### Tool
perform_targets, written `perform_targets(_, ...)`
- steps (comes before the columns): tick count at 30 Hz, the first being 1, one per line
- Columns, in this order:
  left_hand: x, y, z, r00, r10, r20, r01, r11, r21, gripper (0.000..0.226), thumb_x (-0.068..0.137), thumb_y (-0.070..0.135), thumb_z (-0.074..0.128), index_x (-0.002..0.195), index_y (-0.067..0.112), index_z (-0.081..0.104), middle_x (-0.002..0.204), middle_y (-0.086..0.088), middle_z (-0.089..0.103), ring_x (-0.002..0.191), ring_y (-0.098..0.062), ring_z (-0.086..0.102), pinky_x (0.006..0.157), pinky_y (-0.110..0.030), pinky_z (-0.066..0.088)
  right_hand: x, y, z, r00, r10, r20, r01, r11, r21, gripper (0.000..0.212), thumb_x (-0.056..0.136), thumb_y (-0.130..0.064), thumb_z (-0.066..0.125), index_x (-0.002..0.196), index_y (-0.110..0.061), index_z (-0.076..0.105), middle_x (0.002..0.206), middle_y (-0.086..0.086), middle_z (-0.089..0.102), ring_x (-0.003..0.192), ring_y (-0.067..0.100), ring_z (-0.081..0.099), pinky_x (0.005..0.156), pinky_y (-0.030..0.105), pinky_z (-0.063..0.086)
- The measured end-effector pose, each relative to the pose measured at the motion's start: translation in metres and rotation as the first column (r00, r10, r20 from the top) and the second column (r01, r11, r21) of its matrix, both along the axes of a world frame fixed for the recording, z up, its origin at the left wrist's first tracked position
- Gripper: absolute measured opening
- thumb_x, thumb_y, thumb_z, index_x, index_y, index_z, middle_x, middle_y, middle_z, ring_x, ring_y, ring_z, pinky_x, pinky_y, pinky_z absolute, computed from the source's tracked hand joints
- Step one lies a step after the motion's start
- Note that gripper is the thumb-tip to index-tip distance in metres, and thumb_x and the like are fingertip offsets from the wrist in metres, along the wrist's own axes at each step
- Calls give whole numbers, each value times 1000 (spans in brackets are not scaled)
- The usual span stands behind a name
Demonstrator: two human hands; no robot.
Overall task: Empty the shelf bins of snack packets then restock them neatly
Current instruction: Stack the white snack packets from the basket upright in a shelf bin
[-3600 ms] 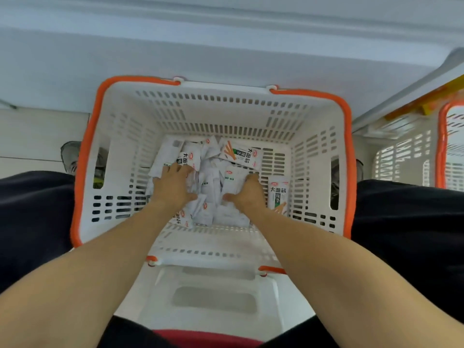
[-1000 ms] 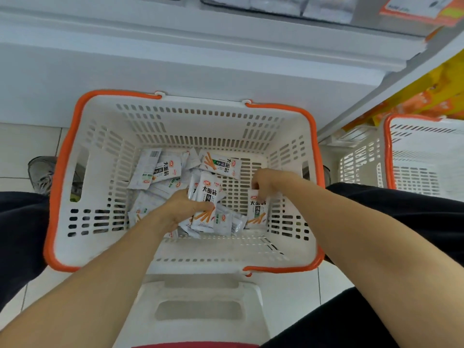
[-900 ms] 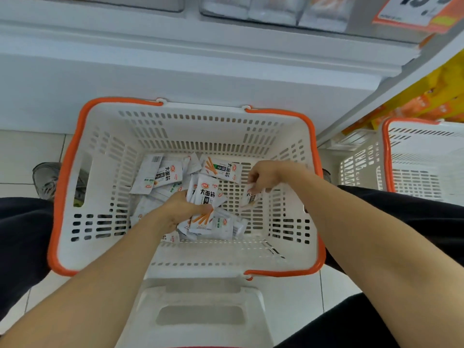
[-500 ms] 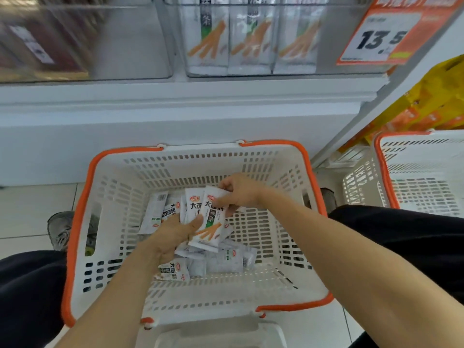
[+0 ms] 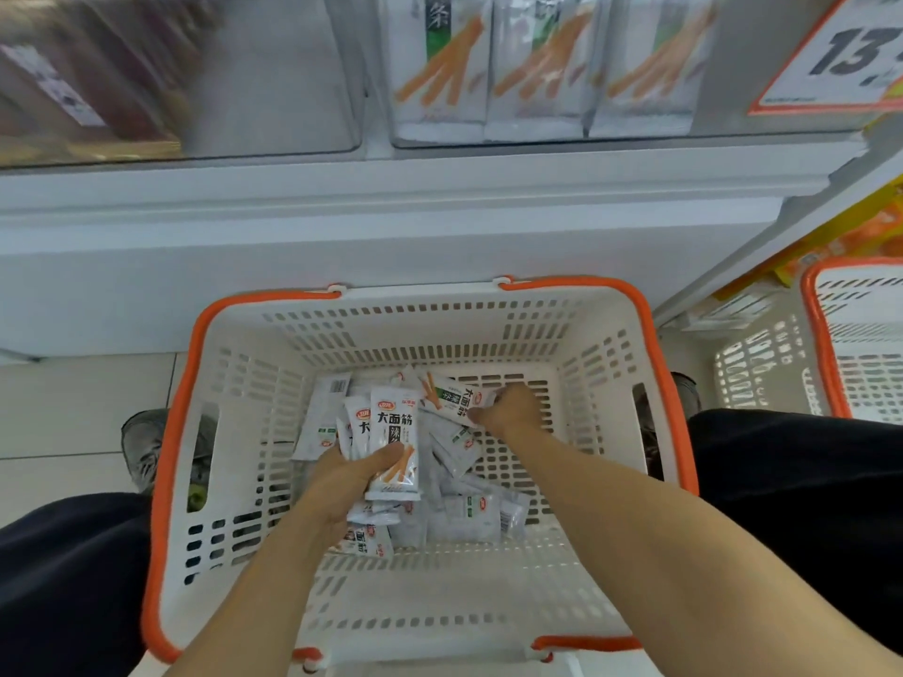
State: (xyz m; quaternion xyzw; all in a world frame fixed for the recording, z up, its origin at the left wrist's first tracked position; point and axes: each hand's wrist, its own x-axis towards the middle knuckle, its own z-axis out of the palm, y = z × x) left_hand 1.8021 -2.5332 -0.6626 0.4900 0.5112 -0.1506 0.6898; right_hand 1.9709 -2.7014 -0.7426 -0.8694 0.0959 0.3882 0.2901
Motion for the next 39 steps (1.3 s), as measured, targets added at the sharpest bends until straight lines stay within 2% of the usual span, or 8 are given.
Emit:
perform_targets(6, 3, 6, -2, 998, 55, -13, -53, 995, 89, 49, 71, 26, 90, 111, 6, 71, 101, -13, 77, 94, -34, 74, 78, -52, 61, 21, 6, 42, 975, -36, -221, 116, 926, 358, 24, 88, -7, 74, 108, -9, 61, 125, 15, 66, 98, 24, 65, 85, 39, 61)
perform_targets(11, 13, 1, 28, 988, 101, 115, -115, 986, 122, 36, 81, 23, 83, 114, 13, 72, 107, -12, 76, 98, -33, 72, 73, -51, 61, 55, 4, 164, 898, 395, 192, -439, 796, 416, 11, 89, -13, 72, 90, -21, 66, 96, 6, 74, 89, 25, 70, 82, 46, 60)
perform_targets(16, 34, -15, 97, 932, 70, 357, -55, 997, -52, 50, 81, 33, 70, 124, 8, 66, 113, -21, 72, 89, -34, 74, 61, -42, 61, 64, 19, 280, 766, 568, 300, -643, 667, 377, 10, 92, -18, 73, 93, -9, 67, 98, 16, 74, 87, 28, 75, 71, 44, 64)
perform_targets(24, 76, -57, 187, 773, 199, 602, -34, 961, -275, 107, 34, 54, 98, 126, 9, 65, 111, -18, 73, 85, -29, 75, 61, -42, 61, 47, 1, 356, 665, 290, 688, -575, 787, 223, 34, 84, -33, 81, 94, -3, 66, 88, 15, 73, 79, 26, 70, 74, 45, 58)
perform_targets(27, 93, -73, 215, 743, 216, 633, -41, 959, -280, 93, 51, 46, 96, 130, 8, 64, 113, -18, 72, 89, -30, 74, 65, -42, 61, 35, -12, 366, 549, 246, 799, -597, 784, 169, 43, 85, -46, 75, 104, -9, 64, 92, 6, 70, 84, 21, 66, 75, 41, 56)
perform_targets(29, 101, -81, 234, 723, 213, 657, -43, 963, -266, 66, 69, 36, 80, 128, 10, 65, 107, -16, 74, 84, -27, 75, 61, -39, 60, 31, -19, 381, 665, 271, 695, -568, 789, 235, 50, 89, -59, 64, 114, -16, 58, 103, -2, 68, 94, 15, 66, 83, 36, 57)
perform_targets(32, 112, -86, 258, 696, 148, 702, -24, 983, -183, 55, 72, 28, 75, 125, 15, 66, 111, -16, 74, 91, -30, 74, 65, -40, 60, 32, -40, 414, 869, 469, 160, -474, 692, 545, 25, 101, -34, 57, 123, -23, 61, 116, 1, 74, 107, 18, 70, 99, 37, 54)
perform_targets(39, 154, -90, 317, 596, -127, 793, -148, 953, 265, 72, 53, 44, 75, 119, 25, 54, 117, -2, 71, 109, -24, 68, 91, -48, 55, 73, -66, 447, 812, 451, 370, -572, 492, 657, 44, 96, 6, 58, 134, -14, 52, 106, -7, 73, 93, 8, 69, 78, 25, 55)
